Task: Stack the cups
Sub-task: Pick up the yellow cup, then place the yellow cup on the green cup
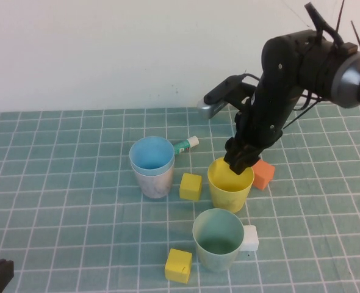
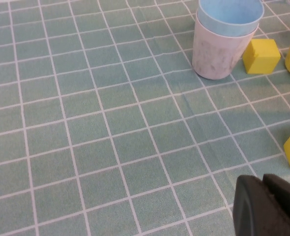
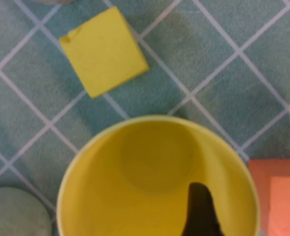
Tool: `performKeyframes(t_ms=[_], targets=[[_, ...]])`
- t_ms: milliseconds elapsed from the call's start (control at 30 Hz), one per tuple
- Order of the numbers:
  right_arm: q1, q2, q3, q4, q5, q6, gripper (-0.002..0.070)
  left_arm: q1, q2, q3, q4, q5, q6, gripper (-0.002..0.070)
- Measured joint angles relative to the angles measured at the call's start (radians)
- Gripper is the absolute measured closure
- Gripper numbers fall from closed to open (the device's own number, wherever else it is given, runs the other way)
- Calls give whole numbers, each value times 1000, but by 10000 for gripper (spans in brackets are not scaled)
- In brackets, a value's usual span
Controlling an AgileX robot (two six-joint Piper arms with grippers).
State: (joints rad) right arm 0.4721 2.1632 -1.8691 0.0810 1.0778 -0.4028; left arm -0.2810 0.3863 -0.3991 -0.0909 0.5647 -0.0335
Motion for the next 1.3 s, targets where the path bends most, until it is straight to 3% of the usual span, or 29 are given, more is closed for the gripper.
performKeyframes(t_ms=[133, 300, 400, 800, 1033, 1167, 1300], targets=[[0, 22, -1, 11, 5, 8, 289, 0, 0, 0, 1, 0, 2, 675], [0, 33, -4, 33, 16, 1, 574, 0, 0, 10, 1, -13, 0, 676], [0, 33, -17, 33, 16, 1, 645, 0, 0, 14, 2, -13, 0, 676], [13, -164, -157, 29, 150, -3, 659, 0, 0, 16, 5, -15, -2, 677], [174, -333, 31, 17, 156, 3, 659, 0, 0, 16, 5, -15, -2, 676], [290, -342, 152, -81, 160, 65, 660, 0, 0, 16, 5, -17, -2, 677], [313, -336, 225, -167, 152, 157, 660, 0, 0, 16, 2, -18, -2, 676]])
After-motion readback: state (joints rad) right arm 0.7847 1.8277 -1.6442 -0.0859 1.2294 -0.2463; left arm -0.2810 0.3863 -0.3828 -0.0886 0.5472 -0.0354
